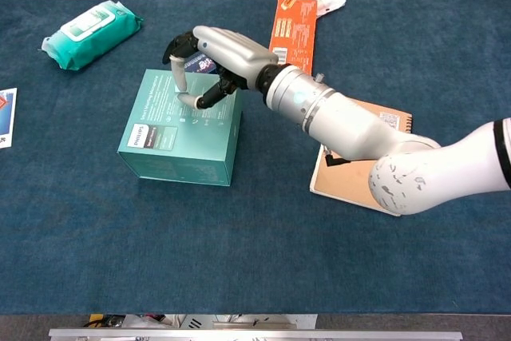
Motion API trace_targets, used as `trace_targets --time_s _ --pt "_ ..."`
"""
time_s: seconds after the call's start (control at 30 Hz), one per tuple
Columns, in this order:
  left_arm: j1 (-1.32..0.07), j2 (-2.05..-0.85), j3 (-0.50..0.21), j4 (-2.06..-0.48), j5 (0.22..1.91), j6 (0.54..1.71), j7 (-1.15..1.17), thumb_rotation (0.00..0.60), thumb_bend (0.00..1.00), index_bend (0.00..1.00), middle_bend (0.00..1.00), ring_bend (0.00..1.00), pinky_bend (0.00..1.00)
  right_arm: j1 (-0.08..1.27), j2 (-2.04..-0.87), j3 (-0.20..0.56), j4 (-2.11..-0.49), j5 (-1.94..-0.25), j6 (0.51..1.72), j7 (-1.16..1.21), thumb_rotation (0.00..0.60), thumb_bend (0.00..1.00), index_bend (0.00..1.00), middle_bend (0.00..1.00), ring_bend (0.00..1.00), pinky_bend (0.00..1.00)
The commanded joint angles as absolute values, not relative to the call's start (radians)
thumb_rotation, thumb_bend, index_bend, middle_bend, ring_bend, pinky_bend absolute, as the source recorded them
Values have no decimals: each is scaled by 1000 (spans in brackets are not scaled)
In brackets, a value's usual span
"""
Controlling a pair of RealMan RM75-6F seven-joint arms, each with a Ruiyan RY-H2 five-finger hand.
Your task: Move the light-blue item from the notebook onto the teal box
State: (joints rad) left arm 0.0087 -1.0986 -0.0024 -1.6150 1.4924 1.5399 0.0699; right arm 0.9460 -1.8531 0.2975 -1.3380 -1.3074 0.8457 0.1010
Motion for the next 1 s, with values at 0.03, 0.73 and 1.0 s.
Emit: trace_targets --time_s 0.03,0.73,1.0 --pt "12 -1099 -1 -1610 1492 1543 62 600 263 163 367 354 405 962 -1871 307 -1331 -1270 820 79 600 299 634 279 129 0" --pt "12 -1105 -5 -1583 1488 1533 31 600 263 153 367 354 405 990 -1869 308 -1359 -1090 778 -69 600 295 593 267 123 0" --pt "11 -1110 -7 -1580 1490 1533 31 600 263 122 369 355 405 992 -1857 301 -1371 -1099 776 -73 600 298 465 228 73 0"
